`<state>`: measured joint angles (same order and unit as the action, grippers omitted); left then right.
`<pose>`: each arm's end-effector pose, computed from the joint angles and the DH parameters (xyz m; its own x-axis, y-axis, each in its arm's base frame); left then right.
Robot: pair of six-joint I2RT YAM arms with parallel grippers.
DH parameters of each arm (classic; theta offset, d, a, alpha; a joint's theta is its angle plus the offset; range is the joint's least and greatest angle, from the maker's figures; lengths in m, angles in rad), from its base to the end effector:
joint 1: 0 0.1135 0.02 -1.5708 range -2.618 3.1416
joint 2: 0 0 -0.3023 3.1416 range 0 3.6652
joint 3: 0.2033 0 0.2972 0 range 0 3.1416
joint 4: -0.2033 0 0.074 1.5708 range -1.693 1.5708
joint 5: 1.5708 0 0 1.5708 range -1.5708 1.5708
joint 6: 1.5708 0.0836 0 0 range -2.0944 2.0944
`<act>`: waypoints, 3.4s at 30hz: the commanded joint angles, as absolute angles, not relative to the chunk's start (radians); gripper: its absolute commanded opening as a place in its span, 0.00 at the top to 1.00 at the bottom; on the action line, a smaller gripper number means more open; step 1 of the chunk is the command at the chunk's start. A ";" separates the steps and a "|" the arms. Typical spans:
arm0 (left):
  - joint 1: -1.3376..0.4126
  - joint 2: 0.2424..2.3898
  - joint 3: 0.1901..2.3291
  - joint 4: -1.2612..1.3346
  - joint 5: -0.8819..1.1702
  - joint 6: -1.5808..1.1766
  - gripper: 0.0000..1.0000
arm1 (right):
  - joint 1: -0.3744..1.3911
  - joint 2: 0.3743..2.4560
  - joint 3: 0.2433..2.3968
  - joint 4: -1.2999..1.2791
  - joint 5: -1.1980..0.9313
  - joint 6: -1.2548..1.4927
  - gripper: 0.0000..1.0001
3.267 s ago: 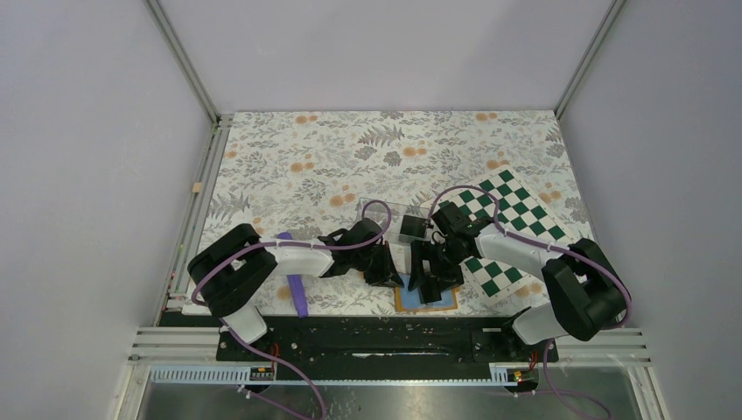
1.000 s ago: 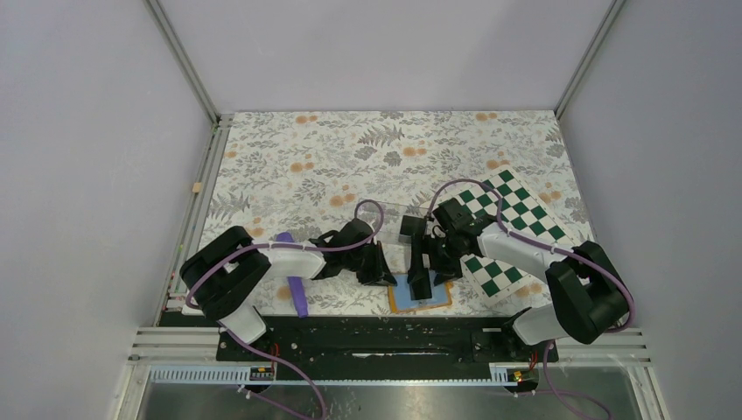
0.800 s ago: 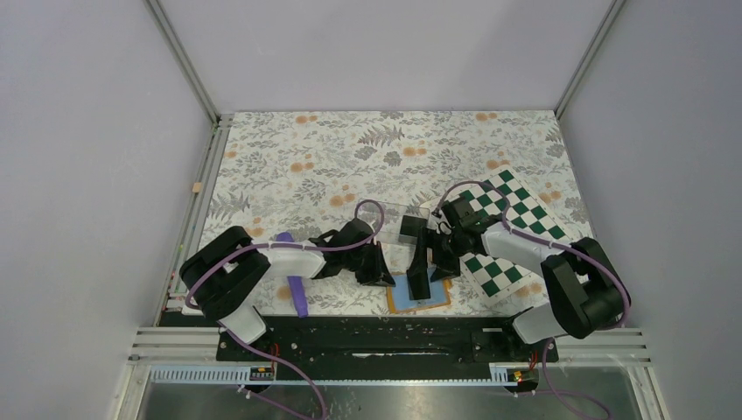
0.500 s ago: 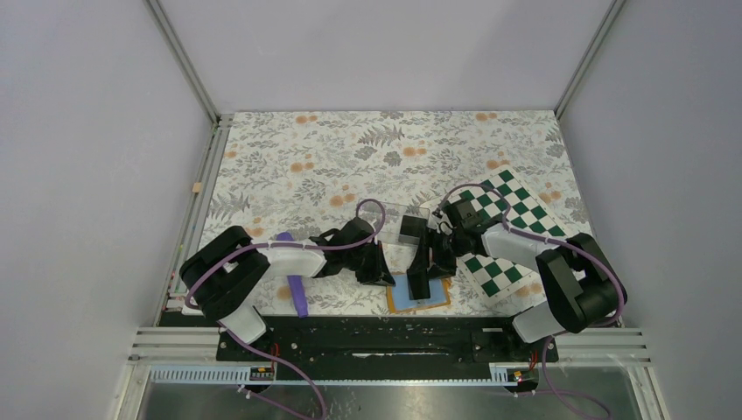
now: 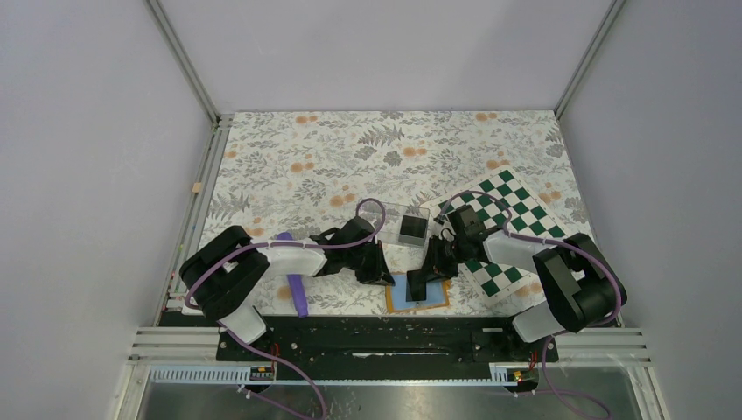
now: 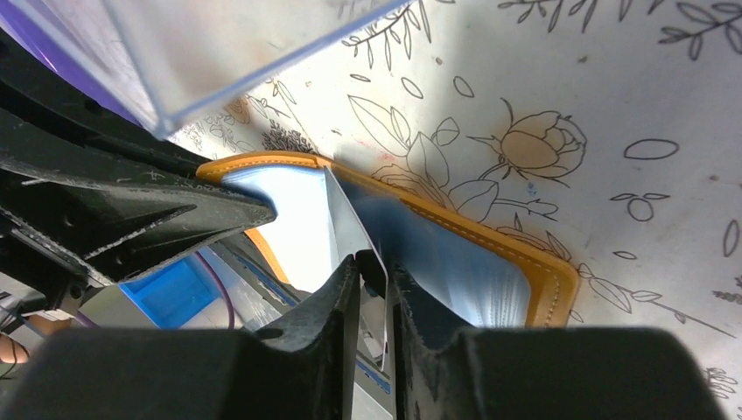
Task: Put the credit cards into the card holder
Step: Insert the credit card into the card slot.
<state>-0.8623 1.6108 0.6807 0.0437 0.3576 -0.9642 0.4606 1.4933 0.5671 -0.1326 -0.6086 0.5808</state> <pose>0.2058 -0.2852 0.1001 -0.9901 -0.0273 -0.1376 0.0734 0.7351 -0.6740 0.2379 0.1714 0.0940 -0.9906 0.0110 -0.1361 -0.0861 0.7230 0.6855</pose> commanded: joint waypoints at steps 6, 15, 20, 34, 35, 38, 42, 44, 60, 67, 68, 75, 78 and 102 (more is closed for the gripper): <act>-0.838 1.583 0.705 0.040 0.329 -0.933 1.00 | 0.462 1.496 0.541 -0.156 -0.655 0.513 0.84; -0.830 1.595 0.717 0.039 0.339 -0.923 1.00 | 0.462 1.518 0.533 -0.189 -0.665 0.524 0.95; -0.831 1.601 0.720 0.039 0.344 -0.920 1.00 | 0.461 1.509 0.511 -0.162 -0.659 0.588 0.99; -0.831 1.609 0.721 0.046 0.350 -0.918 1.00 | 0.462 1.510 0.491 -0.115 -0.694 0.645 1.00; -0.830 1.611 0.723 0.046 0.353 -0.916 1.00 | 0.462 1.513 0.491 -0.110 -0.709 0.643 1.00; -0.831 1.622 0.721 0.063 0.368 -0.909 1.00 | 0.462 1.525 0.497 -0.118 -0.745 0.623 1.00; -0.830 1.628 0.718 0.079 0.376 -0.907 1.00 | 0.461 1.534 0.500 -0.138 -0.759 0.597 1.00; -0.831 1.628 0.718 0.081 0.375 -0.907 1.00 | 0.463 1.537 0.497 -0.135 -0.764 0.599 1.00; -0.832 1.589 0.712 0.074 0.358 -0.884 1.00 | 0.465 1.441 0.512 -0.297 -0.569 0.632 1.00; -0.836 1.601 0.723 0.080 0.368 -0.885 1.00 | 0.492 1.522 0.510 -0.201 -0.678 0.636 1.00; -0.836 1.604 0.725 0.080 0.367 -0.884 1.00 | 0.502 1.532 0.513 -0.194 -0.692 0.637 1.00; -0.842 1.619 0.727 0.080 0.373 -0.887 1.00 | 0.514 1.519 0.484 -0.067 -0.781 0.676 1.00; -0.843 1.621 0.724 0.080 0.370 -0.888 1.00 | 0.516 1.539 0.486 -0.060 -0.802 0.670 1.00; -0.851 1.593 0.697 0.084 0.348 -0.957 1.00 | 0.566 1.488 0.523 -0.200 -0.608 0.672 0.71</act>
